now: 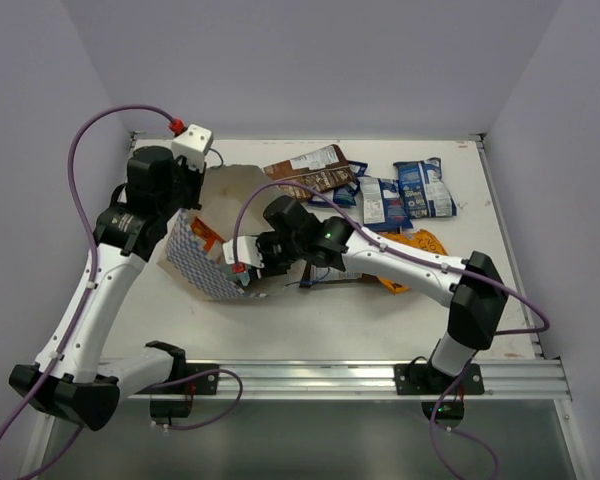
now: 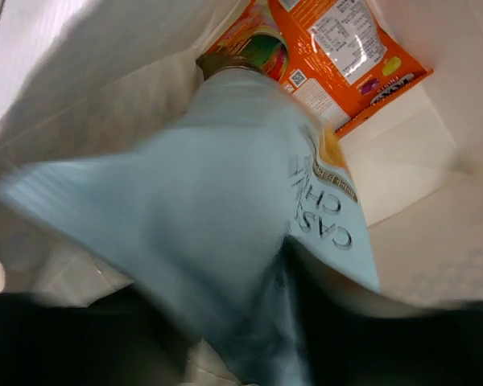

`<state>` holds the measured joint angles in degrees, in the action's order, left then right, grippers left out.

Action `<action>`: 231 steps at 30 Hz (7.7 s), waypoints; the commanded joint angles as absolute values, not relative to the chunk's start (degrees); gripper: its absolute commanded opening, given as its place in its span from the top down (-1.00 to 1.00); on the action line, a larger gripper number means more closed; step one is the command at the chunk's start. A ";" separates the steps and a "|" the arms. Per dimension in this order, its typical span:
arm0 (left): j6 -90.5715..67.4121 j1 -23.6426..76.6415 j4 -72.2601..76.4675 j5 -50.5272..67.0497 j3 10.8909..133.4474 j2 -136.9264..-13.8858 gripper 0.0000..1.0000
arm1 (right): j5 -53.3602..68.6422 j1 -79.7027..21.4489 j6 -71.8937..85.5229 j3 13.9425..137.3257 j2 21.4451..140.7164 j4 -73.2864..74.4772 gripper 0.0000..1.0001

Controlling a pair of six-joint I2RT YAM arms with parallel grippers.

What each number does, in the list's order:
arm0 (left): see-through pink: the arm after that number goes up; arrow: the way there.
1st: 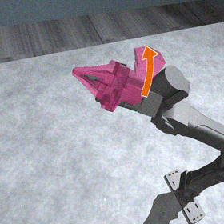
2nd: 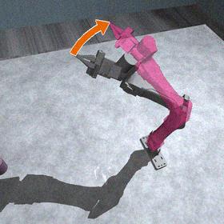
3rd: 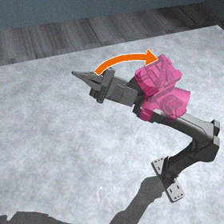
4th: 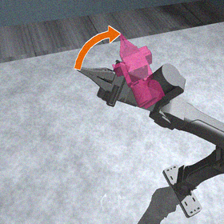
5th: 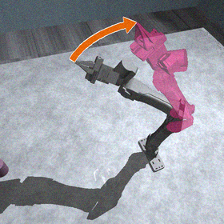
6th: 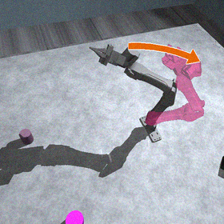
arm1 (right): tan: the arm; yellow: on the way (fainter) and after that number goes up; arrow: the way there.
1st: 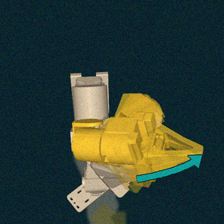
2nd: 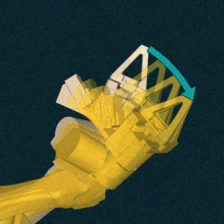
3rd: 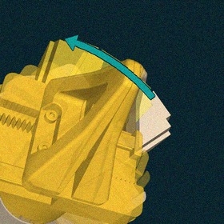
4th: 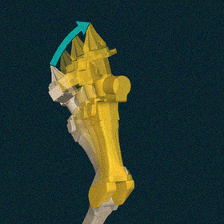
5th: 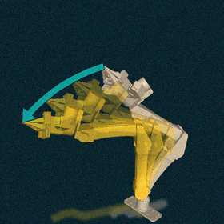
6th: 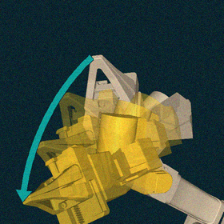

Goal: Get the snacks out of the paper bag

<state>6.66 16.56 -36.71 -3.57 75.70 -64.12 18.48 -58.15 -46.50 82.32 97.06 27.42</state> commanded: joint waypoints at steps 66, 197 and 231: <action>1.58 16.52 -32.34 -19.07 72.69 -60.12 1.00 | -0.02 7.73 2.89 52.11 71.88 -3.25 1.00; -4.40 19.42 -30.15 16.61 71.28 -54.05 1.00 | -0.35 -61.35 9.58 83.94 127.80 -18.63 0.90; -7.12 18.37 -35.60 -21.27 69.70 -60.38 1.00 | -8.17 -55.82 -7.82 79.36 78.85 -4.68 1.00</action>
<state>-5.13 19.09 -36.14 -18.92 68.71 -59.59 -5.67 -57.65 -6.22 73.69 85.80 -7.14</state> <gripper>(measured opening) 0.020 0.081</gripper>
